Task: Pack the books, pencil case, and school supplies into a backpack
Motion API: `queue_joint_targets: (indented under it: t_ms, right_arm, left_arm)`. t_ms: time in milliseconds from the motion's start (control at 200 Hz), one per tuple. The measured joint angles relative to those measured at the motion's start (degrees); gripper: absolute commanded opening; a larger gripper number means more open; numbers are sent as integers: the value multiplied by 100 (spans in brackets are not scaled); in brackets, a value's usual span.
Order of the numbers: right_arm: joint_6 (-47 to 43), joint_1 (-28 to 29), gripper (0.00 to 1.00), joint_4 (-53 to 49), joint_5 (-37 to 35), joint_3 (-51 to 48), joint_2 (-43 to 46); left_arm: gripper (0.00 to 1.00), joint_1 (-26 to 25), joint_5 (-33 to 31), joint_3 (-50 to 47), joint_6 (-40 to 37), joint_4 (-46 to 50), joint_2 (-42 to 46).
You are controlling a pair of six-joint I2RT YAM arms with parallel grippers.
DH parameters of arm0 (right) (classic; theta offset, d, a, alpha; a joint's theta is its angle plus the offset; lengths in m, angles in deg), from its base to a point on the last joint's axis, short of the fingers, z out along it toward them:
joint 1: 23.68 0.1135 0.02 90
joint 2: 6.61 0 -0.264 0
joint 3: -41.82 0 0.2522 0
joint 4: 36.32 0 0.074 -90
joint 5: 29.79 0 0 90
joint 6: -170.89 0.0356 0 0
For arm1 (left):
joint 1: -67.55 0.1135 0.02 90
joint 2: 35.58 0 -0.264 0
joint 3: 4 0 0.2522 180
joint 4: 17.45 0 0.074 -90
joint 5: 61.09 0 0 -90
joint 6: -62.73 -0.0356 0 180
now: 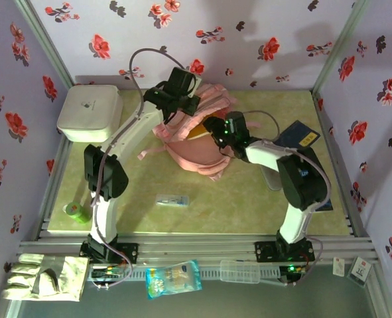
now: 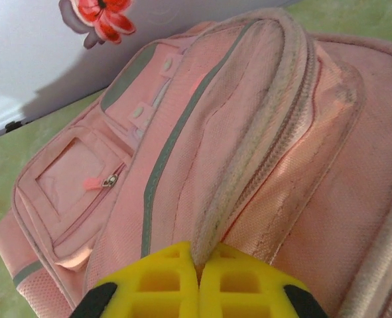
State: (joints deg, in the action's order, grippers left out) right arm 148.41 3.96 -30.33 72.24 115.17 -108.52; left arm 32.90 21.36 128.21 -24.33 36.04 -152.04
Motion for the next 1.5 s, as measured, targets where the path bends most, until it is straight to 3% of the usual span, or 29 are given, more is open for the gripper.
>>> queue_joint_targets:
  t_ms: [205,395,435,510,540,825,1050,1500]
  right_arm:
    - [-616,-28,63,-538,-142,-979,1453]
    - [-1438,-247,70,-1873,-951,-1108,2203]
    - [-1591,-389,71,-2118,-1113,-1082,2282]
    - [-1818,-734,71,-2524,-1370,-929,2293]
    - [-1897,-887,71,-2686,-1458,-835,2260]
    - [-2385,-2087,76,-3469,-1762,389,1054]
    - [-2579,-2717,79,-4072,-1886,1663,-317]
    - [-2662,-3501,81,-4699,-1788,3115,-1919]
  left_arm:
    - [0,232,9,-804,-4,-164,450]
    - [0,426,7,-1912,0,-466,1106]
    - [13,446,7,-2131,17,-501,1239]
    - [49,455,15,-2516,133,-527,1464]
    - [58,457,17,-2647,188,-520,1541]
    - [97,472,138,-3403,857,-463,2153]
    - [100,472,166,-3829,1049,-529,2763]
    - [100,479,234,-3888,1051,-564,2809]
